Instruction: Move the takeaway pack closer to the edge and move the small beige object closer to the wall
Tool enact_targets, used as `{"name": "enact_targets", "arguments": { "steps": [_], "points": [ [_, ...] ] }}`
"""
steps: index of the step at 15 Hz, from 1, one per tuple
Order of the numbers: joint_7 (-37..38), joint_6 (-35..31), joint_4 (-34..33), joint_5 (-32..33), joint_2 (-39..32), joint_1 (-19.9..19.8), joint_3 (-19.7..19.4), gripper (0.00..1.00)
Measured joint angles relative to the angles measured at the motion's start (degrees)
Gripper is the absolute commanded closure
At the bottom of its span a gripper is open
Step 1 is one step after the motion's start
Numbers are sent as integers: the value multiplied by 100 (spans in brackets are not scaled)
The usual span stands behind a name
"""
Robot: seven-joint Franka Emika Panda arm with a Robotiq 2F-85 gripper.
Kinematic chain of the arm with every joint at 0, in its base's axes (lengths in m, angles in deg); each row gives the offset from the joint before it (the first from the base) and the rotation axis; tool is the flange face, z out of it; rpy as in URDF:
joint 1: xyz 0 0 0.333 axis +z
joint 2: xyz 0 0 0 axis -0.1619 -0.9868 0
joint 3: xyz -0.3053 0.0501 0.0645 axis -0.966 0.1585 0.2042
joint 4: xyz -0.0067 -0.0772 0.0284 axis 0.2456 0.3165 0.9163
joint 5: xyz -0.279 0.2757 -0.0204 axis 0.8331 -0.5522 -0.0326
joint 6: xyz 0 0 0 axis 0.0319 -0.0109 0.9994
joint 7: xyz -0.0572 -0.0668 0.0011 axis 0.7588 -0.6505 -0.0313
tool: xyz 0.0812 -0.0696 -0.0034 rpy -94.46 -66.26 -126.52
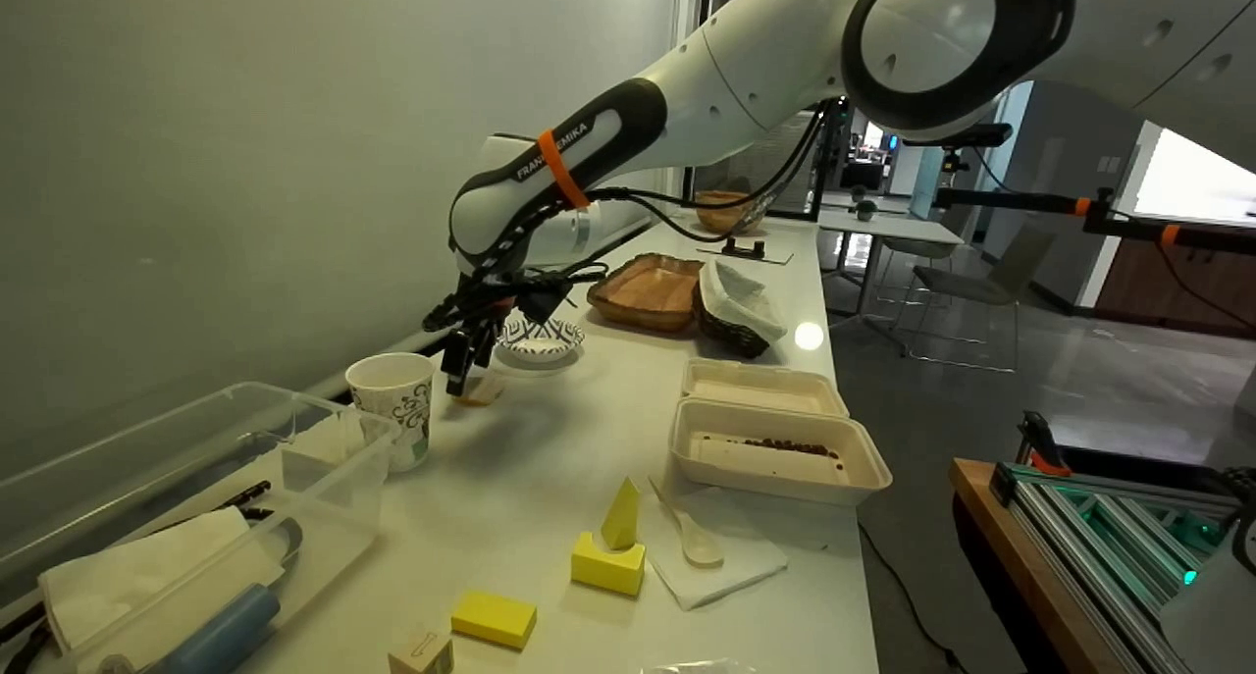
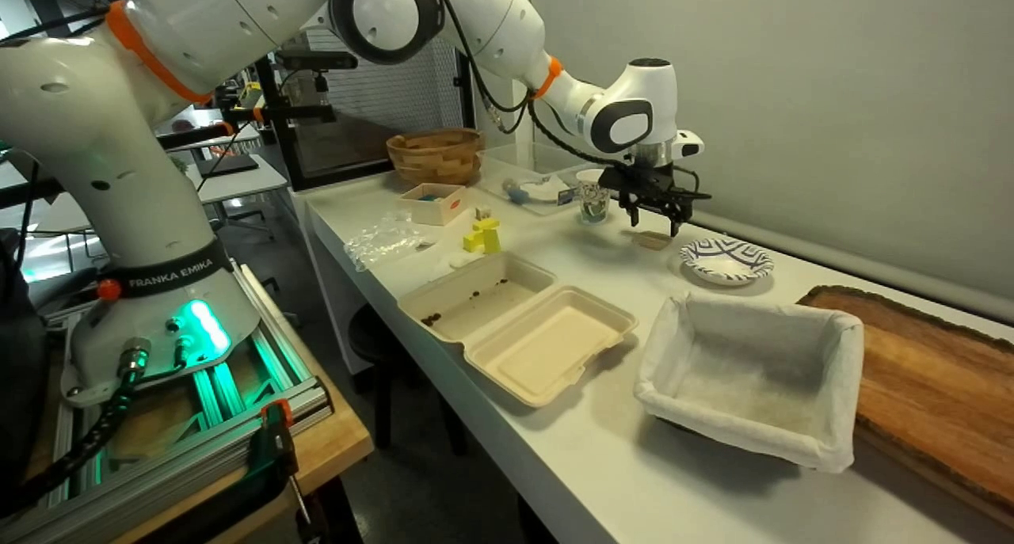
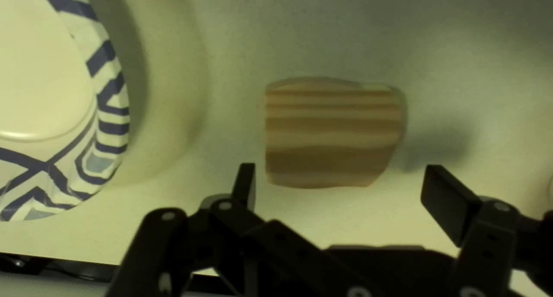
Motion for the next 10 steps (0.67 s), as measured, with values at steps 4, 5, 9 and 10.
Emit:
{"name": "enact_targets", "arguments": {
  "steps": [4, 5, 9, 10],
  "points": [
    [2, 482, -67, 4, 104, 14, 5, 1],
    [2, 699, -23, 13, 201, 23, -4, 0],
    [10, 1365, 673, 83, 1014, 48, -57, 0],
    [32, 1434, 918, 113, 1272, 78, -102, 0]
  ]
}}
